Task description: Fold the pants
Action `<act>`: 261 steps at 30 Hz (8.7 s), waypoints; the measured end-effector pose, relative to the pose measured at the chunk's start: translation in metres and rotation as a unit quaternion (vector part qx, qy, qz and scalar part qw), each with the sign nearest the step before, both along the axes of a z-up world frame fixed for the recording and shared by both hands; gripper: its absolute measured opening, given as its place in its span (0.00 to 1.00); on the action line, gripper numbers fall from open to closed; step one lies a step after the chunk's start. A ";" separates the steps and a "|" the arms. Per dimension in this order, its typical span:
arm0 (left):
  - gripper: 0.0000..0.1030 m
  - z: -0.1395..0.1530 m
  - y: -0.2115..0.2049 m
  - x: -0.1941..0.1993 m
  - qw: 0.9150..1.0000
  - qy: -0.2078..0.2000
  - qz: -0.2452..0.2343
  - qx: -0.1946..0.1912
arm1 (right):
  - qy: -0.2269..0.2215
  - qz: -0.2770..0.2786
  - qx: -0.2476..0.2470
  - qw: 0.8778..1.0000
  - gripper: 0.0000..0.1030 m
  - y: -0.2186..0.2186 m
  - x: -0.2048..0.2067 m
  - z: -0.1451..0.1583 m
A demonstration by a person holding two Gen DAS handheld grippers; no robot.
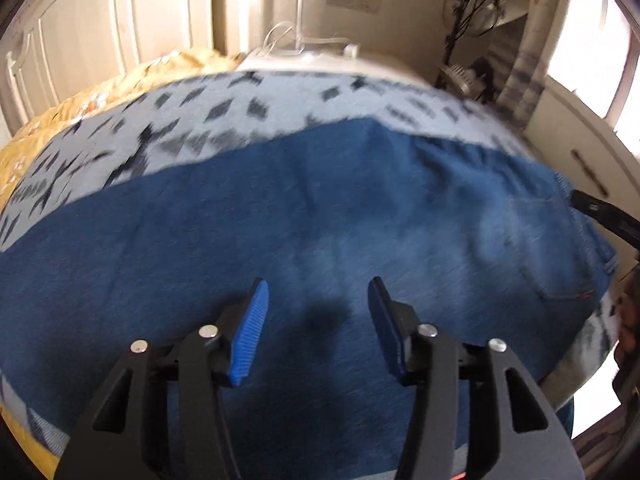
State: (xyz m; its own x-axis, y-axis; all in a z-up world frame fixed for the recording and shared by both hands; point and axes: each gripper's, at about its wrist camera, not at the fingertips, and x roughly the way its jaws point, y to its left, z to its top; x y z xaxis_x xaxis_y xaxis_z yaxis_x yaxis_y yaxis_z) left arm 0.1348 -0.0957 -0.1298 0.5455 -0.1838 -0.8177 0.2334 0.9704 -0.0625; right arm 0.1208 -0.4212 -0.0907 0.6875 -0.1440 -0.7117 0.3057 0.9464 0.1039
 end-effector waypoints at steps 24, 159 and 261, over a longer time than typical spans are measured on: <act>0.92 -0.018 0.035 -0.029 0.999 0.004 0.023 0.025 | 0.067 0.009 -0.019 0.998 0.84 0.075 -0.049 -0.052; 0.59 0.023 0.220 0.046 0.995 -0.079 0.030 -0.052 | 0.031 0.227 -0.028 0.973 0.77 0.267 -0.038 -0.004; 0.10 0.122 0.339 -0.019 0.958 -0.173 0.216 0.079 | 0.066 0.287 0.121 0.948 0.85 0.355 0.035 -0.011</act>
